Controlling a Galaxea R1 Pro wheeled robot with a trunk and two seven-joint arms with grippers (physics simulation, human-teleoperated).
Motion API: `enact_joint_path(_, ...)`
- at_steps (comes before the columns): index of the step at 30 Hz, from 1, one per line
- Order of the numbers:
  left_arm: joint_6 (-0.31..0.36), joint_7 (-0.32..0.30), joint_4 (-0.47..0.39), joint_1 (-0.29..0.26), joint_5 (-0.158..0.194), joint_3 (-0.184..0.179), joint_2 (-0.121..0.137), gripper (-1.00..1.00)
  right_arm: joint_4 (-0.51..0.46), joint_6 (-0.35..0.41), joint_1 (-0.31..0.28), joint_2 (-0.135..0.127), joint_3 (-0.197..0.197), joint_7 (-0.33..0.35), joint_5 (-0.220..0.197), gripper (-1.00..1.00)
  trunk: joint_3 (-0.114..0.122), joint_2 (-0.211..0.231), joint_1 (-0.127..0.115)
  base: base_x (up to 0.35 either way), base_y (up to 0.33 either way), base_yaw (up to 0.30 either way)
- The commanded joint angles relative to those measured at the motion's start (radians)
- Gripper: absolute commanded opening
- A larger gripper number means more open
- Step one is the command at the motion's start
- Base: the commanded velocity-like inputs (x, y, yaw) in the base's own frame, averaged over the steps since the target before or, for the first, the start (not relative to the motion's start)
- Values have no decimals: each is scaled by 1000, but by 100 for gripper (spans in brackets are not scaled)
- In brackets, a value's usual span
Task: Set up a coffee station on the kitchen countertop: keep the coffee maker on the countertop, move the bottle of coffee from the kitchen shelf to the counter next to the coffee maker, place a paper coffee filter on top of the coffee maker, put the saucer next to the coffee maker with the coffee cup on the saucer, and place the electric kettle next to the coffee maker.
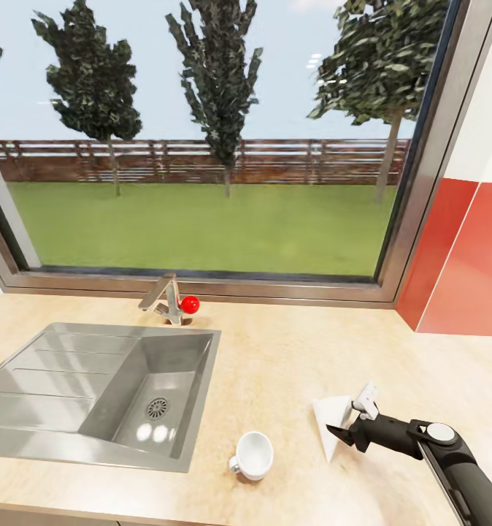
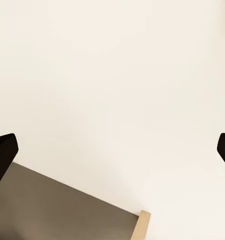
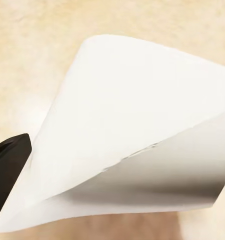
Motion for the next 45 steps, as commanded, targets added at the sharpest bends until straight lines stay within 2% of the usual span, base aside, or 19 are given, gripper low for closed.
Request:
enact_joint_path(1,-6,0,2,-1,2,3,0,100,-1,7,-1,0,-2,6,5,-100,-2,-2,1,0,0,0)
enact_joint_path(21,-8,0,1,1,2,2,-2,100,-17,9,-2,3,-9,-2,3,-100,-2,-2,1,0,0,0)
enact_joint_path(24,-11,0,0,1,-2,-1,-5,100,-70,11,-2,4,-9,-3,2,-100,-2,-2,1,0,0,0)
enact_joint_path(28,-12,0,0,0,-4,-7,-5,100,-230,19,-2,8,-9,-3,1,-100,-2,-2,1,0,0,0)
enact_joint_path(32,-12,-1,0,-1,-6,-10,-4,100,-285,49,-6,37,-8,-3,-2,-100,-2,-2,1,0,0,0)
enact_joint_path(35,-14,-1,0,-1,-7,-9,-1,100,-298,89,-30,72,-9,-14,0,-100,-2,-2,1,0,0,0)
enact_joint_path(37,-15,-1,-1,-1,-8,-8,1,100,-297,95,-39,77,-14,-62,1,-100,-2,-2,1,0,0,0)
enact_joint_path(38,-15,-1,-1,-1,-8,-8,1,100,-296,96,-41,81,-22,-107,1,-100,-2,-2,1,0,0,0)
enact_joint_path(41,-17,0,-1,-1,-9,-7,1,100,-285,96,-44,111,-58,-312,1,-100,-2,-2,1,0,0,0)
enact_joint_path(42,-18,0,-2,-1,-9,-7,1,100,-274,95,-44,135,-81,-428,1,-100,-2,-2,1,0,0,0)
enact_joint_path(44,-20,0,-2,-2,-8,-6,1,100,-259,93,-44,179,-110,-565,0,-100,-2,-2,1,0,0,0)
enact_joint_path(45,-21,0,-2,-2,-8,-5,0,100,-262,93,-43,200,-118,-612,0,-100,-2,-2,1,0,0,0)
